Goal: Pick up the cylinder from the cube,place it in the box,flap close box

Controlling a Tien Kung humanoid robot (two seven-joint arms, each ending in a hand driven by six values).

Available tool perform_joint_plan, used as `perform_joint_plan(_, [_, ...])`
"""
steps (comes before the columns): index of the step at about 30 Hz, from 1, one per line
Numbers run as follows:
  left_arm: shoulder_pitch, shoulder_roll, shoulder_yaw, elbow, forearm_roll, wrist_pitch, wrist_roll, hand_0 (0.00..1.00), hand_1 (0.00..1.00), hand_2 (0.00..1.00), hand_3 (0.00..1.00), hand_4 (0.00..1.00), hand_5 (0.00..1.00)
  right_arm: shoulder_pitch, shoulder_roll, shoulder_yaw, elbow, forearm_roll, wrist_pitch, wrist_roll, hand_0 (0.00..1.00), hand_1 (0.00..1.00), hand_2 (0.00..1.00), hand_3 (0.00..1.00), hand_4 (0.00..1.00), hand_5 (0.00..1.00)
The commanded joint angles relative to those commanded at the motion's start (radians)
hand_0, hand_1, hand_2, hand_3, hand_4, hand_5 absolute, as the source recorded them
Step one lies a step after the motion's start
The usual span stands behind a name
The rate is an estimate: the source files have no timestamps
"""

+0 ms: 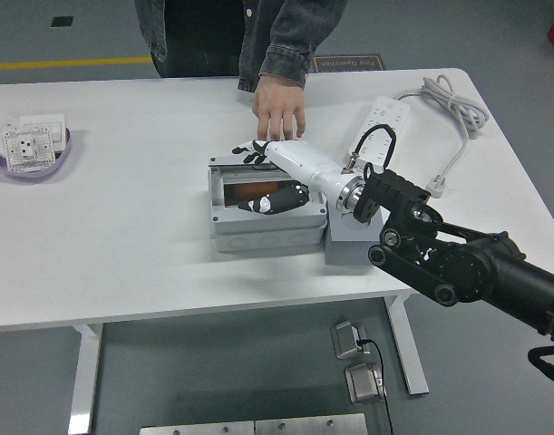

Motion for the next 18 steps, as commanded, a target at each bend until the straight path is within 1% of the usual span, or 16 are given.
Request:
perform_joint_plan(4, [0.003,-0.001,0.002,0.0,-0.005,0.001,-0.001,0.694,0.685,0.687,0.81,0.733,0.362,-0.044,-0.004,0.026,0.024,-0.009,-0.007,-0.003,0.791,0.694,0.746,0.861,0.866,0.43])
perform_joint_plan(9, [0.005,-0.001,0.004,0.0,-0.01,0.001,-0.002,0.694,0.684,0.687,0.81,0.734,0.362,-0.118,0.011,0.083,0.07,-0.033,-0.019,-0.009,0.791,0.692,0.747,0.861,0.865,0.431])
perform_joint_plan(12, [0.005,-0.002,0.004,0.0,-0.012,0.002,-0.003,0.694,0.684,0.687,0.81,0.734,0.362,-0.15,0.014,0.124,0.099,-0.06,-0.018,-0.016,0.791,0.692,0.747,0.861,0.865,0.431])
perform_joint_plan(16, [0.004,-0.003,0.001,0.0,-0.009,0.002,-0.002,0.694,0.685,0.687,0.81,0.734,0.362,-0.192,0.0,0.207,0.138,-0.113,-0.014,-0.027,0.789,0.692,0.746,0.861,0.863,0.436])
perform_joint_plan(18, [0.004,-0.004,0.002,0.0,-0.012,0.002,-0.002,0.694,0.685,0.687,0.81,0.734,0.362,-0.229,-0.015,0.26,0.168,-0.133,-0.016,-0.03,0.789,0.692,0.746,0.861,0.863,0.436])
